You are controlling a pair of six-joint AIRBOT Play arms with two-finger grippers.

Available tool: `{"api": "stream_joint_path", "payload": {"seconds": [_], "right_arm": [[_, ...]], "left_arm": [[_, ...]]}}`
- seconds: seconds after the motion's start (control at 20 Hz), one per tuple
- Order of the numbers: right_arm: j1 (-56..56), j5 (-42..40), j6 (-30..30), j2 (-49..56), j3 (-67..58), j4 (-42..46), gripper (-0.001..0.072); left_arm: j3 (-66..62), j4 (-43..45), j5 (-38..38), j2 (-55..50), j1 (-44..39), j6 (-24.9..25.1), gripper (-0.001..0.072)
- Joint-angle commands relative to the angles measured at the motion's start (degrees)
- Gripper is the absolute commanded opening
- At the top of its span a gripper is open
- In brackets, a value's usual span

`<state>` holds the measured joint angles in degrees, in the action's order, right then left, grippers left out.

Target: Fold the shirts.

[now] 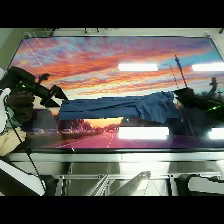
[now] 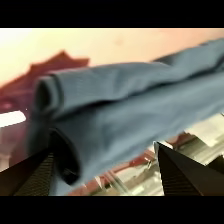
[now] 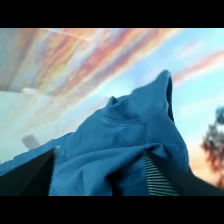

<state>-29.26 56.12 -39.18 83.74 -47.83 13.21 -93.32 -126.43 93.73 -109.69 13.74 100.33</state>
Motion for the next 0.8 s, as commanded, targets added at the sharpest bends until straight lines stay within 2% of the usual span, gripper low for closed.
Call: {"api": "stream_joint_path", "payload": {"seconds": [0.0,0.1,0.2,0.25,0.3,0.35,0.4,0.6,0.75], "right_arm": [[-6.1,4.0,-15.2,-2.6,-6.7,19.5,0.0665],[-6.4,4.2,-17.9,-1.2,-8.3,25.2,0.0665],[-5.2,5.0,-17.9,1.9,-8.3,24.9,0.0665],[-4.2,5.6,-17.6,3.6,-8.3,25.0,0.0665],[-2.9,5.9,-17.6,5.6,-8.3,25.0,0.0665],[-1.7,5.9,-17.6,7.3,-8.3,25.0,0.0665],[-0.3,5.9,-17.6,9.0,-8.3,24.4,0.0665],[4.3,7.0,-14.0,13.2,-8.4,16.5,0.0664],[6.6,8.1,-14.0,15.1,-9.4,15.0,0.0659]], "left_arm": [[-6.1,-2.8,4.3,2.3,-0.1,0.3,0.0715],[-9.6,-2.7,3.7,4.3,-0.1,0.3,0.0697],[-11.2,-2.7,1.7,6.6,0.0,0.0,0.0695],[-11.7,-2.8,1.2,7.3,0.0,-0.2,0.061],[-12.3,-2.7,1.4,7.8,0.0,-0.3,0.0276],[-12.8,-2.8,1.4,8.0,0.0,-0.2,-0.0004],[-13.2,-2.8,1.9,8.1,0.0,-0.5,0.0019],[-12.7,-4.8,3.3,8.1,-0.3,-0.5,0.0019],[-10.3,-5.7,3.0,8.1,-2.1,-0.5,0.0019]]}}
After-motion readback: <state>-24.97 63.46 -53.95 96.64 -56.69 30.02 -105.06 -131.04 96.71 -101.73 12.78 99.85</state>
